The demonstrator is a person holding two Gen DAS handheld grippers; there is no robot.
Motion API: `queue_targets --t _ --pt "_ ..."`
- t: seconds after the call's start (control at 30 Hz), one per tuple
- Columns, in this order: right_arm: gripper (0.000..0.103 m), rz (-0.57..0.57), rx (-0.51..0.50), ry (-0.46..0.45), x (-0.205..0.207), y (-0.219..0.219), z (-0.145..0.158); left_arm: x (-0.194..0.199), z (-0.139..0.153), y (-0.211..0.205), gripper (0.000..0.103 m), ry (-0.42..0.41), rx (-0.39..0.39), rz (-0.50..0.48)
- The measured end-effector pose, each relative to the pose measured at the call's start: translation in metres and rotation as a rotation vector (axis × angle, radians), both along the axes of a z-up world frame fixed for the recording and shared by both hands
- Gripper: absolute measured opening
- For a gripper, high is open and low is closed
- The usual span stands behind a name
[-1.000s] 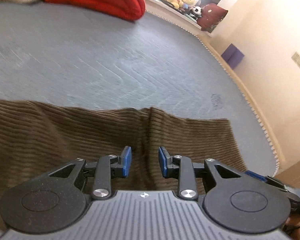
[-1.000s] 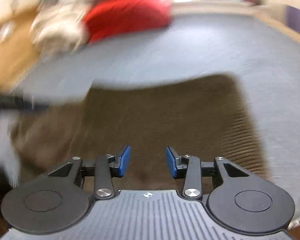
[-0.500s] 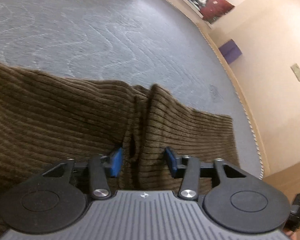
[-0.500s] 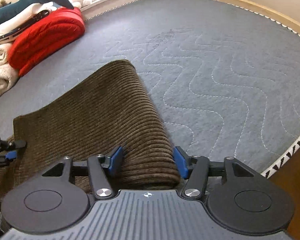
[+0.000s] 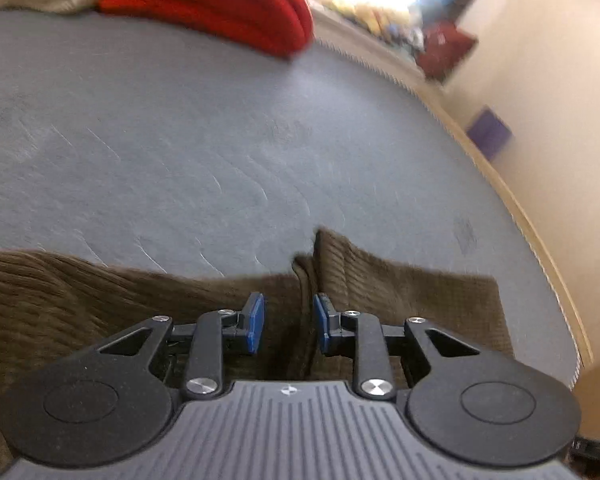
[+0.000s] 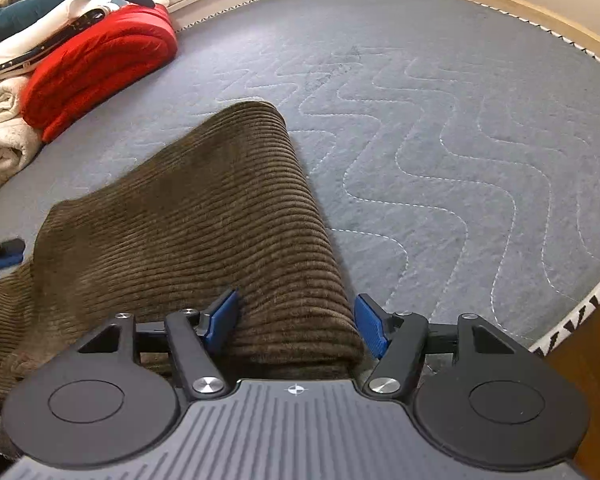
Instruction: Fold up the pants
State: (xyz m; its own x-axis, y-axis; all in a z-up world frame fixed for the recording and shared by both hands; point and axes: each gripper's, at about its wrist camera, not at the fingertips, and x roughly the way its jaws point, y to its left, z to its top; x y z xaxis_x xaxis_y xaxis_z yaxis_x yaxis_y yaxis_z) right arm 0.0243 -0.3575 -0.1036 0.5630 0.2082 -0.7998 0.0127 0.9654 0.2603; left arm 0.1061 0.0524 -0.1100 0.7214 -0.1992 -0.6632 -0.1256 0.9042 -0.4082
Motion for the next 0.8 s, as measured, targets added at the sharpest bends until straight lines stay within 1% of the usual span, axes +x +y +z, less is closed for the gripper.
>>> queue_targets --t 0.03,0.07,0.1,0.17,0.2,0.23,0.27,0.3,0.33,0.37,0.4,0.43,0.47,0.5,0.53,0.57,0.6,0.63,0.67,0.7,0.73,0.8 --pt "0.066 -0.008 0.007 0.008 0.0 -0.001 -0.001 -0.004 0.004 -0.004 0.029 -0.022 -0.009 -0.017" --pt "0.066 -0.017 0.02 0.016 0.001 -0.004 -0.002 -0.01 0.008 -0.005 0.029 -0.041 -0.025 -0.058" --pt "0.066 -0.026 0.035 0.023 0.001 -0.006 -0.003 -0.013 0.009 -0.015 0.029 -0.049 -0.036 -0.12" --pt "0.066 -0.042 0.056 0.04 0.002 -0.009 -0.004 -0.018 0.003 -0.036 0.029 -0.027 -0.021 -0.248" --pt "0.066 -0.051 0.067 0.049 0.003 -0.01 -0.006 -0.02 -0.005 -0.049 0.029 0.008 0.011 -0.304" --pt "0.064 -0.06 0.078 0.057 0.003 -0.011 -0.007 -0.019 -0.019 -0.062 0.029 0.07 0.067 -0.35" --pt "0.063 -0.069 0.089 0.062 0.003 -0.012 -0.008 -0.017 -0.035 -0.074 0.015 0.156 0.141 -0.387" --pt "0.057 -0.076 0.094 0.063 0.003 -0.013 -0.008 -0.023 -0.042 -0.08 0.014 0.145 0.19 -0.394" --pt "0.049 -0.08 0.09 0.058 0.003 -0.012 -0.007 -0.025 -0.038 -0.085 0.014 0.127 0.214 -0.39" --pt "0.045 -0.081 0.085 0.052 0.002 -0.012 -0.006 -0.025 -0.033 -0.088 0.014 0.132 0.22 -0.389" --pt "0.039 -0.082 0.085 0.044 0.002 -0.013 -0.005 -0.03 -0.024 -0.09 0.015 0.106 0.21 -0.387" --pt "0.036 -0.086 0.09 0.034 0.001 -0.014 -0.003 -0.038 -0.016 -0.089 0.015 0.064 0.191 -0.389" --pt "0.035 -0.089 0.092 0.025 0.0 -0.014 -0.001 -0.043 -0.01 -0.089 0.015 0.033 0.171 -0.4" --pt "0.034 -0.09 0.091 0.015 -0.002 -0.013 0.001 -0.045 -0.011 -0.092 0.015 0.04 0.168 -0.417" --pt "0.034 -0.088 0.085 0.005 -0.003 -0.012 0.003 -0.052 -0.016 -0.098 0.016 0.084 0.189 -0.438" --pt "0.034 -0.086 0.081 0.0 -0.004 -0.011 0.004 -0.052 -0.029 -0.102 0.016 0.178 0.23 -0.467" --pt "0.037 -0.085 0.077 -0.002 -0.004 -0.011 0.004 -0.058 -0.039 -0.105 0.016 0.194 0.256 -0.49" --pt "0.043 -0.086 0.073 0.002 -0.004 -0.01 0.004 -0.064 -0.037 -0.108 0.016 0.161 0.275 -0.496" --pt "0.046 -0.091 0.066 0.023 -0.003 -0.01 0.002 -0.067 -0.036 -0.108 0.016 0.166 0.276 -0.493" --pt "0.056 -0.107 0.053 0.047 -0.002 -0.01 0.0 -0.067 -0.034 -0.108 0.016 0.179 0.265 -0.481" --pt "0.061 -0.122 0.056 0.067 -0.001 -0.011 -0.003 -0.068 -0.033 -0.108 0.016 0.189 0.25 -0.467" --pt "0.062 -0.149 0.088 0.083 -0.002 -0.016 -0.007 -0.07 -0.032 -0.105 0.016 0.188 0.237 -0.45"
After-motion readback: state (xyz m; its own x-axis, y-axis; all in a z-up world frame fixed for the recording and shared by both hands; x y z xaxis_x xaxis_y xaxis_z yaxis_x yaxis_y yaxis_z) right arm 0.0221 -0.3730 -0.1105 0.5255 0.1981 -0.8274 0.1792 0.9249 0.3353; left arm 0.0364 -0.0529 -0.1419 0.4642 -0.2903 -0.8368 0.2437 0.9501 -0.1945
